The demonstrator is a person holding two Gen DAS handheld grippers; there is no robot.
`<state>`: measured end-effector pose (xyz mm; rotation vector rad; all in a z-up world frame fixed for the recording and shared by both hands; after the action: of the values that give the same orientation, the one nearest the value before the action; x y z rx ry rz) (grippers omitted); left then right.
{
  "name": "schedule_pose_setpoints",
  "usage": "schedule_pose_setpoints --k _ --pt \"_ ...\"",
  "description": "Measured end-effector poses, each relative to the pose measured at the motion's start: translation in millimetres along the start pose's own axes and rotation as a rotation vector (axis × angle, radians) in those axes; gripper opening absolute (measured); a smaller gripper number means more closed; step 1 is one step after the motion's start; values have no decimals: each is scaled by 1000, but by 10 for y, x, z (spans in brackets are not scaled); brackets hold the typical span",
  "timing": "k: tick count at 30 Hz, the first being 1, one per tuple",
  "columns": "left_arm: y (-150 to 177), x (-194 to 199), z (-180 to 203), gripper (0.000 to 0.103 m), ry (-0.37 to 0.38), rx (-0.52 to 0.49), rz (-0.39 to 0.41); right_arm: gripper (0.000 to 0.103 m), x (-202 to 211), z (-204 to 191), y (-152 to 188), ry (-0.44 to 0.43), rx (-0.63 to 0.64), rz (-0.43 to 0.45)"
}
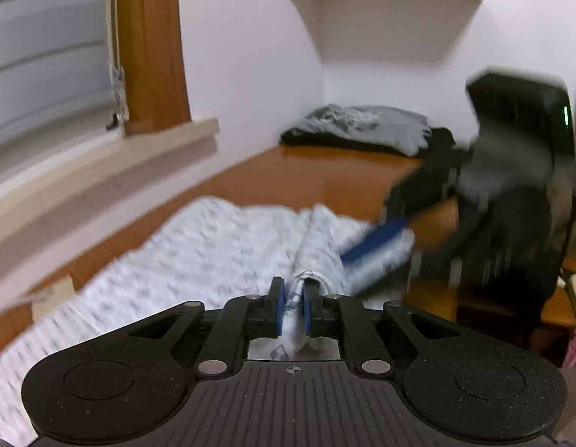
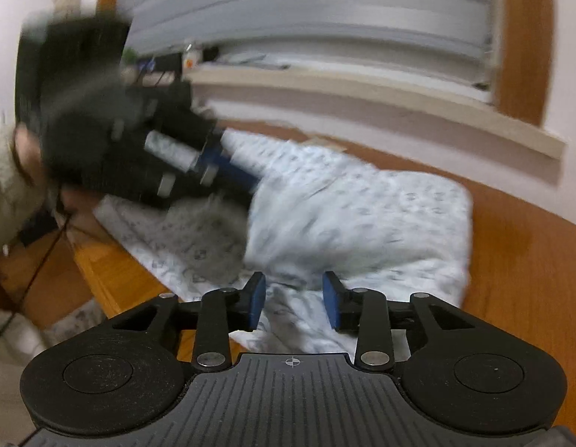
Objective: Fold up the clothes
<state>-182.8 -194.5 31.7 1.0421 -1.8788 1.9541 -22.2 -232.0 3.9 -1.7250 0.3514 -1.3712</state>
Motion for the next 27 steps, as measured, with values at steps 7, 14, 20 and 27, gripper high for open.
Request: schedule_pose_setpoints --k 7,14,20,27 --pt "175 -60 95 15 -1 9 -14 36 298 326 -178 84 -130 114" --pt "188 154 -25 30 -8 56 -18 42 -250 151 -238 92 -100 51" --pt "255 274 -375 34 -114 155 -31 41 -273 65 17 132 -95 56" --pt "404 3 -750 34 -192 235 -117 41 -275 83 109 128 -112 104"
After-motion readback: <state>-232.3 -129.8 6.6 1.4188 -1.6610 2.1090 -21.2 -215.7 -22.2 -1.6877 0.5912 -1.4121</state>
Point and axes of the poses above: each gripper's, at about its wrist camera, not at the fingertips, and x roughly against the way its jaws point, z to its right, y to its underside, the point moved 7 cm from there along -x, roughly the way its jaws point, and after that the axes turned 8 degrees about -z, right-handed, at the moved point
